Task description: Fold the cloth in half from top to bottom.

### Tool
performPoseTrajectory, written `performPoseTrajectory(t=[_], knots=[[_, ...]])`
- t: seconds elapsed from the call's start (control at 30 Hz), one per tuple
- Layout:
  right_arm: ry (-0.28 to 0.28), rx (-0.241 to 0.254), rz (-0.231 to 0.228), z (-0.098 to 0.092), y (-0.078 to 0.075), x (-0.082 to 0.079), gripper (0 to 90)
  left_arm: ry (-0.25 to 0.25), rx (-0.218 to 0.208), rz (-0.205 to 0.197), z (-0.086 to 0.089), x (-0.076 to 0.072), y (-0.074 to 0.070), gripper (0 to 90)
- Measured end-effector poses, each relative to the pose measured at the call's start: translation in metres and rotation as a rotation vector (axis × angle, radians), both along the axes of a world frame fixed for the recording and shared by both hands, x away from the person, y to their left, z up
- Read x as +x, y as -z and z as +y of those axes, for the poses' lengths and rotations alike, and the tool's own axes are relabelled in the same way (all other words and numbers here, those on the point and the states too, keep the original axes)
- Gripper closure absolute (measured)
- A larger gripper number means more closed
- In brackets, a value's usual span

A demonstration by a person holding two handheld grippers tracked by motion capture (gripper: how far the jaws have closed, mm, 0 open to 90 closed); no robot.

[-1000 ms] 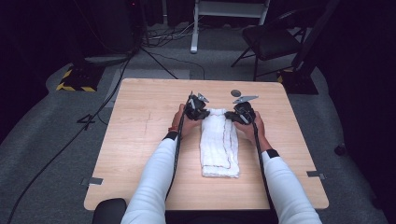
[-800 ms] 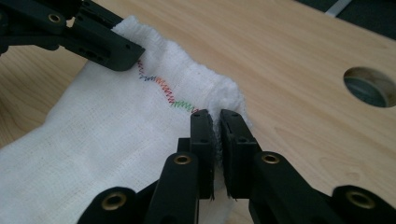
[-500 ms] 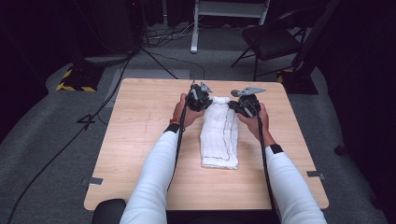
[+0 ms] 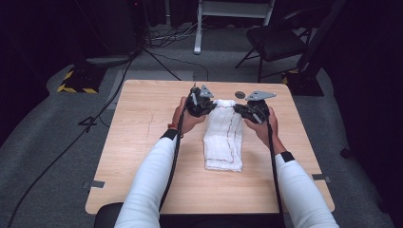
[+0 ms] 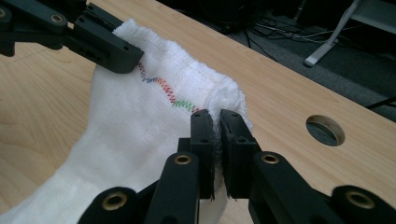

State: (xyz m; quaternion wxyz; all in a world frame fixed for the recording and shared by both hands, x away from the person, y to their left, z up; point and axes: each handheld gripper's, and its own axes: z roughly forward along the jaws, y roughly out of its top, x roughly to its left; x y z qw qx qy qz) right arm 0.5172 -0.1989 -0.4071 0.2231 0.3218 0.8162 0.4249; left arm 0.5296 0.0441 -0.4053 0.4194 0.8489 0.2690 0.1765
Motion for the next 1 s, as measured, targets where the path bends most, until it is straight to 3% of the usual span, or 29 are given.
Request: performPoseTrajectory(t=[0.3, 0.67, 1.0], knots=[[-0.056, 0.023, 0.004, -0.007, 0.0, -0.021, 84.6, 0.071, -0.031, -0.008, 0.006, -0.019, 0.005, 83.8], [-0.121, -0.007, 0.032, -0.005, 0.014, -0.045, 84.6, 0.143, 0.009, -0.02, 0.01, -0.047, 0.023, 83.3], [-0.156, 0.009, 0.058, -0.011, 0.025, -0.057, 84.6, 0.195, -0.037, 0.008, 0.014, -0.063, 0.032, 82.8]])
